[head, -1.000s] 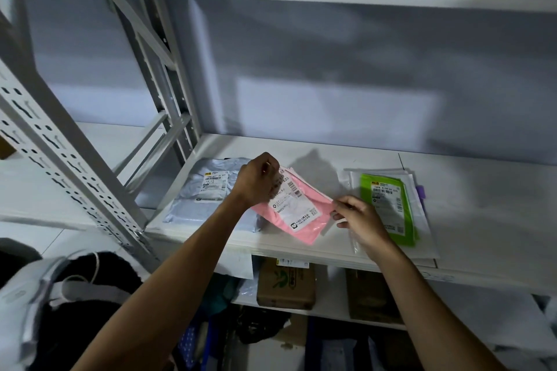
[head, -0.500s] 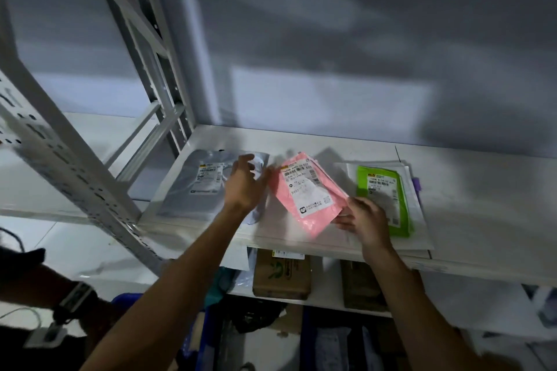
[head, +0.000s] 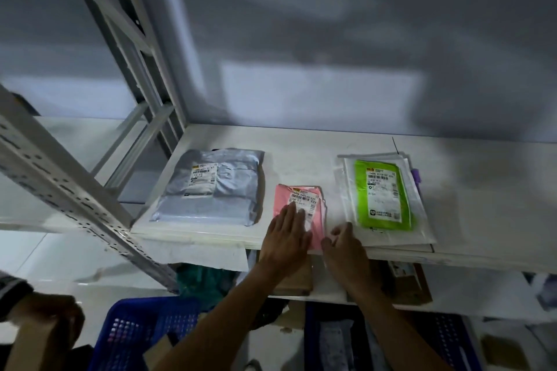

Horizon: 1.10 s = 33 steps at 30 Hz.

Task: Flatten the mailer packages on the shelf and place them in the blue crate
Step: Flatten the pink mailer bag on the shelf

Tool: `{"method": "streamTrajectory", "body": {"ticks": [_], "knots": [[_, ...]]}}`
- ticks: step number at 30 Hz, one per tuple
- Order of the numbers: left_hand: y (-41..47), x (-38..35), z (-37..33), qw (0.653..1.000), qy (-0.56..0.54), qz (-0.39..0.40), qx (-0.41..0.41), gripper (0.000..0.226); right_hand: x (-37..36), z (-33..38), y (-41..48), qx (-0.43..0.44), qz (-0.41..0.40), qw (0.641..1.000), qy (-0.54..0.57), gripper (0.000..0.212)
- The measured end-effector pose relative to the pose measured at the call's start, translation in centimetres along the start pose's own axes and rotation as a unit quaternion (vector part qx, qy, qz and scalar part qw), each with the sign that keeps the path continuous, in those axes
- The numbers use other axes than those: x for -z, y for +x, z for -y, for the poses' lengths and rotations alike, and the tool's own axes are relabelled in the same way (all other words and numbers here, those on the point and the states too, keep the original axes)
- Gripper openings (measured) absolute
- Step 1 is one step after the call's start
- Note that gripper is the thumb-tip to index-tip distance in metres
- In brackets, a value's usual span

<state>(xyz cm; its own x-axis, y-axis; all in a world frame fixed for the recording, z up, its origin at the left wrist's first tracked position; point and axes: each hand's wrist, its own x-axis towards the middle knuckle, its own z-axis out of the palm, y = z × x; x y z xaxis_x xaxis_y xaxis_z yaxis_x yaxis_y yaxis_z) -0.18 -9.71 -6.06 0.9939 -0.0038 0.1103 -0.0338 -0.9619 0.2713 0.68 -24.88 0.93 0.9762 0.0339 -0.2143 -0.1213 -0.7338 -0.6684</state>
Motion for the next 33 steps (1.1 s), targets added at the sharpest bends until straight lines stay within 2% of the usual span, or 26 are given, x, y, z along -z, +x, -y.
{"method": "streamTrajectory", "body": {"ticks": [4,7,10,13,16,20,24,29,33], "knots": [[1.1,0.3,0.3,0.998,0.005,0.053,-0.017,0.071,-0.8,1.2,0.9,0.155,-0.064,0.985,-0.050,0.021],[1.6,0.1,0.5,0.996,0.034,0.075,-0.037,0.073,-2.4,1.5,2.8,0.210,-0.031,0.973,-0.087,0.034],[1.4,0.0,0.2,0.995,0.053,0.047,-0.066,0.078,-4.1,1.9,4.7,0.241,0.011,0.966,-0.096,0.046],[1.5,0.2,-0.1,0.996,0.047,0.022,-0.067,0.083,-5.5,2.1,6.4,0.252,0.042,0.962,-0.095,0.052],[1.5,-0.3,0.2,0.997,0.044,0.020,-0.067,0.082,-6.4,1.7,7.1,0.276,0.015,0.956,-0.094,0.062],[1.6,-0.2,-0.1,0.996,0.055,0.010,-0.063,0.079,-6.8,1.3,7.7,0.285,-0.005,0.953,-0.103,0.060],[1.8,-0.1,-0.1,0.997,0.064,0.031,-0.041,0.084,-6.9,1.1,8.0,0.289,-0.006,0.951,-0.109,0.060],[2.0,0.3,0.2,0.997,0.050,0.046,-0.040,0.086,-6.7,1.3,8.2,0.264,0.038,0.959,-0.100,0.070],[3.1,1.3,1.4,0.996,0.026,0.058,-0.068,0.081,-5.8,2.4,8.6,0.221,0.074,0.970,-0.068,0.054]]}}
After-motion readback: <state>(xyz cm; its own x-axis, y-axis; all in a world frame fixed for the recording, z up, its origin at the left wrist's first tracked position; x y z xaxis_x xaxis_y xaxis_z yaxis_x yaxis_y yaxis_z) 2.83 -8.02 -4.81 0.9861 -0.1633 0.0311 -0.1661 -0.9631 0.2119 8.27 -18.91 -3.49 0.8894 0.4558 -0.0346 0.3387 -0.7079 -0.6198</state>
